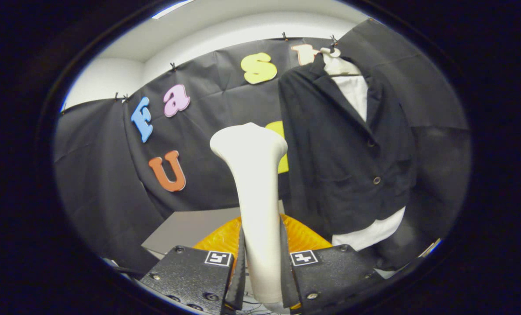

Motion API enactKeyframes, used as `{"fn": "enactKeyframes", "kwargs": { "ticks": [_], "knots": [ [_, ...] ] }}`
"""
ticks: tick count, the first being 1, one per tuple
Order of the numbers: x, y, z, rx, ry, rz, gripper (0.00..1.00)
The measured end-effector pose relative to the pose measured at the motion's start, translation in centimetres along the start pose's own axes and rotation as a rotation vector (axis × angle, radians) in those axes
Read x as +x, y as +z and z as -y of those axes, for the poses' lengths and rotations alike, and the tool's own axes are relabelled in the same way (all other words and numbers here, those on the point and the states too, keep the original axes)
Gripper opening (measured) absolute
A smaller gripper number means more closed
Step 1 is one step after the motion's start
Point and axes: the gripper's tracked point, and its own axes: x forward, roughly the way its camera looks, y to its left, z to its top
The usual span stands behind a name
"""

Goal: Iron the clothes twice with a garment steamer, once on the left side and once on the right side.

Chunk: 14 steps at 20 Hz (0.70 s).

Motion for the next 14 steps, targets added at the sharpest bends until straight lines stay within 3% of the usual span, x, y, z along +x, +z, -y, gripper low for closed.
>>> {"fn": "enactKeyframes", "kwargs": {
  "ticks": [8,14],
  "knots": [
    [2.0,11.2,8.1,-0.064,-0.079,0.294,0.35],
    [5.0,17.7,13.1,-0.067,-0.106,0.413,0.35]
  ]
}}
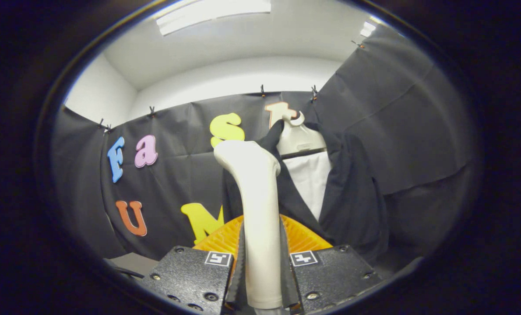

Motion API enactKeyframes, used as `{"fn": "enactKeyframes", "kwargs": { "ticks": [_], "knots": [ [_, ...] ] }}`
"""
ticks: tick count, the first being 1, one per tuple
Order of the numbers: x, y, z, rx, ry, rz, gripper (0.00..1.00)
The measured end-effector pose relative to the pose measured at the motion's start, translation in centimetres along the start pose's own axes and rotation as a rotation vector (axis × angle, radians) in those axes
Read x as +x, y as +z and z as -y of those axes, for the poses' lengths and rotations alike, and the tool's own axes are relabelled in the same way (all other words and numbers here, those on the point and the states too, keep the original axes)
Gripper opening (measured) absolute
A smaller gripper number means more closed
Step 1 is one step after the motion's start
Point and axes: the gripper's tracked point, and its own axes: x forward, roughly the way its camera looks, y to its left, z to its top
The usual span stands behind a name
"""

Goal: Iron the clothes twice with a garment steamer, once on the left side and once on the right side.

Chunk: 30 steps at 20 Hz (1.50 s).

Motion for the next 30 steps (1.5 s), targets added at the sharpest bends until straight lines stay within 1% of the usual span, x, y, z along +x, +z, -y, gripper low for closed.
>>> {"fn": "enactKeyframes", "kwargs": {
  "ticks": [4,9,13,17,19,25,27,30],
  "knots": [
    [3.5,1.9,2.6,-0.033,-0.007,0.033,0.35],
    [4.9,-0.3,3.8,-0.094,-0.002,-0.007,0.36],
    [4.1,-1.7,4.0,-0.121,-0.034,-0.024,0.36],
    [3.0,-3.7,4.2,-0.145,-0.067,-0.071,0.35],
    [3.2,-3.9,4.2,-0.140,-0.089,-0.085,0.36],
    [2.8,-6.0,5.4,-0.178,-0.125,-0.141,0.36],
    [0.9,-7.2,5.7,-0.180,-0.135,-0.162,0.36],
    [0.3,-8.3,6.5,-0.191,-0.147,-0.188,0.36]
  ]
}}
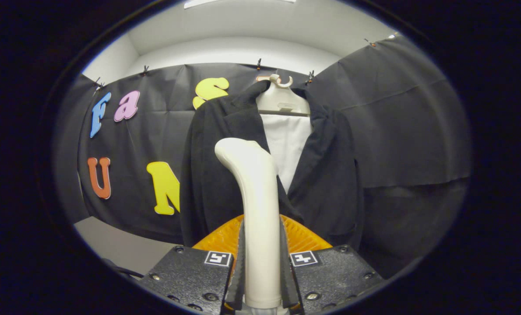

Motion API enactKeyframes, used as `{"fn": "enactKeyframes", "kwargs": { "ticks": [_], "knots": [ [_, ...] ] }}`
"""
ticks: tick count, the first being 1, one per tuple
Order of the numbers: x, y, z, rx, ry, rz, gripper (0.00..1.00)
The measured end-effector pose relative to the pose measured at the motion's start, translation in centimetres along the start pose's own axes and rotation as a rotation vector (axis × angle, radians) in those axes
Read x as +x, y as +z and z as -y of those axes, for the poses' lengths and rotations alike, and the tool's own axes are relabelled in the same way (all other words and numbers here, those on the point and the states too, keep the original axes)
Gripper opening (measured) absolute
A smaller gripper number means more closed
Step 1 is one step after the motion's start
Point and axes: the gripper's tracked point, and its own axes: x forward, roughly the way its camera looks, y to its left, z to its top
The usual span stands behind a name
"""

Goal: Iron the clothes twice with a garment steamer, once on the left side and once on the right side.

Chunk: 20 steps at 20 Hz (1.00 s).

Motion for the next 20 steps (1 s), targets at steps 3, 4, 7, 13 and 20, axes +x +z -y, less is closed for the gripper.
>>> {"fn": "enactKeyframes", "kwargs": {
  "ticks": [3,4,7,13,20],
  "knots": [
    [0.0,-1.0,0.2,-0.006,-0.013,-0.021,0.36],
    [0.0,-1.6,0.2,-0.006,-0.017,-0.029,0.36],
    [0.0,-2.8,0.4,-0.006,-0.028,-0.059,0.36],
    [0.2,-5.1,0.9,-0.031,-0.051,-0.105,0.36],
    [-0.8,-8.3,1.8,-0.046,-0.068,-0.164,0.36]
  ]
}}
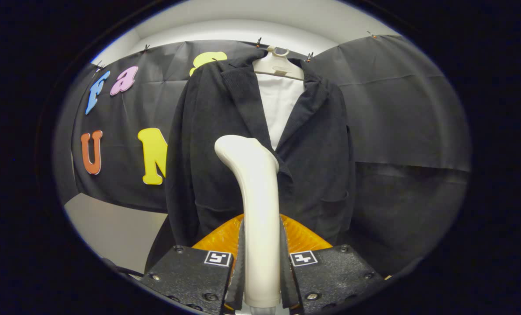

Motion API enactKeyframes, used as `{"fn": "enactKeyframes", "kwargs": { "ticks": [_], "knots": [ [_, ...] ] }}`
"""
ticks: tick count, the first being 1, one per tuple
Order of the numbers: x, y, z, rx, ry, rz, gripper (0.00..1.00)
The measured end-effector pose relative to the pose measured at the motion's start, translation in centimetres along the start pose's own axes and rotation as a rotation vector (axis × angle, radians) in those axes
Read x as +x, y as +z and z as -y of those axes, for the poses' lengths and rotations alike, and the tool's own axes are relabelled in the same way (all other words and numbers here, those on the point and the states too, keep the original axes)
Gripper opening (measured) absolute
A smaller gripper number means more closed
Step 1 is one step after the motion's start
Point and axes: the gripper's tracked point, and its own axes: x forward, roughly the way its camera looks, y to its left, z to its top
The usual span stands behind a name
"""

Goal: Iron the clothes twice with a garment steamer, once on the left side and once on the right side.

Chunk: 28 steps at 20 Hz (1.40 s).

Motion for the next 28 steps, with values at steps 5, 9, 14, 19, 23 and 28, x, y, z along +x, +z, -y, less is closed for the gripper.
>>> {"fn": "enactKeyframes", "kwargs": {
  "ticks": [5,9,14,19,23,28],
  "knots": [
    [0.2,-3.6,0.0,-0.003,0.005,-0.089,0.36],
    [-0.1,-5.9,0.3,-0.025,-0.010,-0.131,0.36],
    [0.1,-8.0,0.3,-0.057,-0.025,-0.166,0.36],
    [0.1,-10.7,0.2,-0.086,-0.036,-0.217,0.36],
    [0.4,-12.7,0.5,-0.103,-0.044,-0.257,0.36],
    [0.5,-17.2,0.9,-0.116,-0.063,-0.334,0.36]
  ]
}}
